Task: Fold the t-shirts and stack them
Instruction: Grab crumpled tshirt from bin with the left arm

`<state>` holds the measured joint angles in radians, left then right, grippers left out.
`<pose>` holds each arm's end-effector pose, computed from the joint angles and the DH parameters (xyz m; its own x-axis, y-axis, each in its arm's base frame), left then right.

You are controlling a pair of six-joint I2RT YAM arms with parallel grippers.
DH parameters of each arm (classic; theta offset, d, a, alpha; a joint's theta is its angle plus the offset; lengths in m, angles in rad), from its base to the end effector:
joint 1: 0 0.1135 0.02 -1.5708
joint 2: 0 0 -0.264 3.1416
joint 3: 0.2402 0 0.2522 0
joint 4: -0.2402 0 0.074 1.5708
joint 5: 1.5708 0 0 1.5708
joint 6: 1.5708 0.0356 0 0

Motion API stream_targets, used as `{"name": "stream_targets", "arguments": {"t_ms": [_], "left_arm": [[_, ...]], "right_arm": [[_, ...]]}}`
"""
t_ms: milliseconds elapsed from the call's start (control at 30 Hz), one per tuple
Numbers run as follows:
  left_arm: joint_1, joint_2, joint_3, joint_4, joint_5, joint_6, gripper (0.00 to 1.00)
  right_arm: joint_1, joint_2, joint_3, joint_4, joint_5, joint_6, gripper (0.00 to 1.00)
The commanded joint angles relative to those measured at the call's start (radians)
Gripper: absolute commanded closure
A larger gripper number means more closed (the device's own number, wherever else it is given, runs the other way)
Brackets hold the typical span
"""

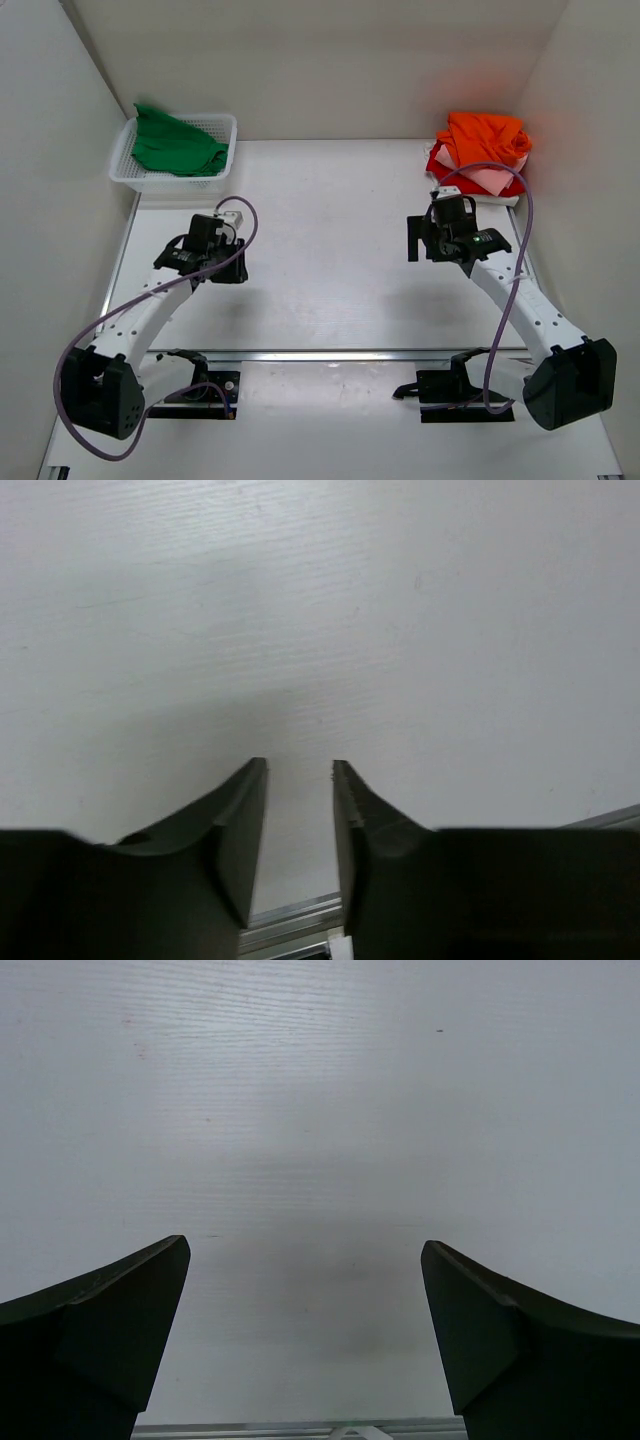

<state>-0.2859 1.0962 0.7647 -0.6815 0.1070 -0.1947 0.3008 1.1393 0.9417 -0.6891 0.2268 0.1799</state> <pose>0.1989 -0.0624 0.2325 -0.8633 0.0533 -0.5018 0.1709 0.9665 -0.1913 0.2223 0.0606 0.2798 -0.7556 -0.0518 -0.6530 -0.0180 0.9981 -0.0584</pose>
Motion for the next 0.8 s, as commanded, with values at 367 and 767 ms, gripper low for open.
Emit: {"name": "stream_targets", "arguments": {"t_ms": [367, 767], "left_arm": [[0.063, -0.193, 0.116, 0.305, -0.105, -0.014, 0.78], [0.284, 0.785, 1.035, 0.367, -0.236, -0.034, 0.76]], "right_arm": [[0.014, 0.022, 0.014, 0.075, -0.118, 0.015, 0.01], [-0.003, 0.22, 0.15, 0.115, -0.29, 0.024, 0.01]]}}
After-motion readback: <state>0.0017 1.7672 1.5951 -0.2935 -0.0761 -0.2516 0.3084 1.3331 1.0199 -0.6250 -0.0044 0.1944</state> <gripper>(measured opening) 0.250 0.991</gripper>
